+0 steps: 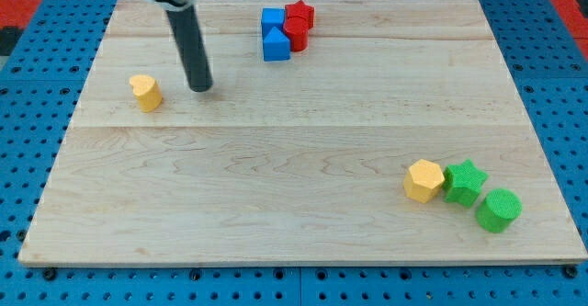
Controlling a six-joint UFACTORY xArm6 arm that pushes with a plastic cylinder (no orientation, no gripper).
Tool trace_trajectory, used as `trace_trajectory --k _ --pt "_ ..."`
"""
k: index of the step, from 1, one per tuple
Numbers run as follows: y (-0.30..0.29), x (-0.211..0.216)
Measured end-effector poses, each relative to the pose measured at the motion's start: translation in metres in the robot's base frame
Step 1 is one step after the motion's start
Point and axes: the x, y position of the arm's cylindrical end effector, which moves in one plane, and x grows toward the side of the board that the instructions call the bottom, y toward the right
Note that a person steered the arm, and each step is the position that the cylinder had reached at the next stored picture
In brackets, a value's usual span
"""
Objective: Push yellow heart towards bottom center
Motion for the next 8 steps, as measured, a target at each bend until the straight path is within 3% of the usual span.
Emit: trace_trajectory --k 1,2,3,4,5,6,7,8 --pt "-0.055 -0.061" --pt "-0.103 -0.043" --pt "-0.095 0.005" --pt "0.03 0.032" --pt "0.094 0.059" --pt "0.043 0.006" --pt "0.004 -0.004" --pt "0.019 0.041"
